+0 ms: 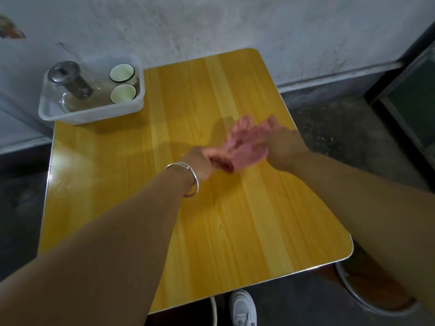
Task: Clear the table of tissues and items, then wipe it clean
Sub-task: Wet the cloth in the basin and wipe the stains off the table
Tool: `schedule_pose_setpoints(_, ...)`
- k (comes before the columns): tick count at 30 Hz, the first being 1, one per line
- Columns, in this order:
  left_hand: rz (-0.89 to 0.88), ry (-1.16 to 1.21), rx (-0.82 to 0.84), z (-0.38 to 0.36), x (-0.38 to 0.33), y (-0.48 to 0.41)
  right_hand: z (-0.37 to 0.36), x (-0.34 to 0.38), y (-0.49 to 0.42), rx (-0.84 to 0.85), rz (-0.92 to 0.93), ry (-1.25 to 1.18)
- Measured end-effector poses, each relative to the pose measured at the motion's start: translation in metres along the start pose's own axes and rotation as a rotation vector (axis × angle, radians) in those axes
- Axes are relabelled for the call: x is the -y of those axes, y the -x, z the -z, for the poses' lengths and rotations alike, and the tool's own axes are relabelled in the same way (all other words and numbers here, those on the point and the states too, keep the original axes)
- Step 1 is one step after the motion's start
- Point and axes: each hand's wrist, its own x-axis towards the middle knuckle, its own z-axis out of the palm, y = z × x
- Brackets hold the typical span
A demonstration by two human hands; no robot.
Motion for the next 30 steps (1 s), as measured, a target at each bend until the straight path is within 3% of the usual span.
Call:
schedule_pose_setpoints(2, 0.064, -0.116, 0.055, -0.005, 0.004, 0.006, -0.015, -0.005, 0.004, 0.0, -0.13, -0.024)
schedule_pose_setpoints(5, 0.131, -0.216, -0.119, -0.009, 0.019, -0.001, -0.034, 0.002, -0.008, -0.044, -0.267, -0.11)
schedule_pose_setpoints(8, 0.104, -0.298, -0.242, -0.013, 0.042, -0.016, -0.054, 0.022, -0.022, 0.014, -0.337, -0.198)
schedule_pose_setpoints(12, -0.093, -0.542, -0.267, -0.018, 0.08, -0.04, -0.102, 0.051, -0.033, -0.021, -0.32, -0.177)
schedule_pose_setpoints(17, -0.125, -0.703, -0.386, -0.017, 0.11, -0.064, -0.136, 0.066, -0.047, -0.109, -0.316, -0.016)
schedule_pose_setpoints(27, -0.119, -0.687, -0.561, 0.011, 0.127, -0.117, -0.111, 0.055, -0.151, -0.225, -0.302, 0.027)
schedule_pose_setpoints(30, -0.138, -0.688, -0.592, 0.011, 0.13, -0.12, -0.105, 0.062, -0.171, -0.211, -0.18, 0.086)
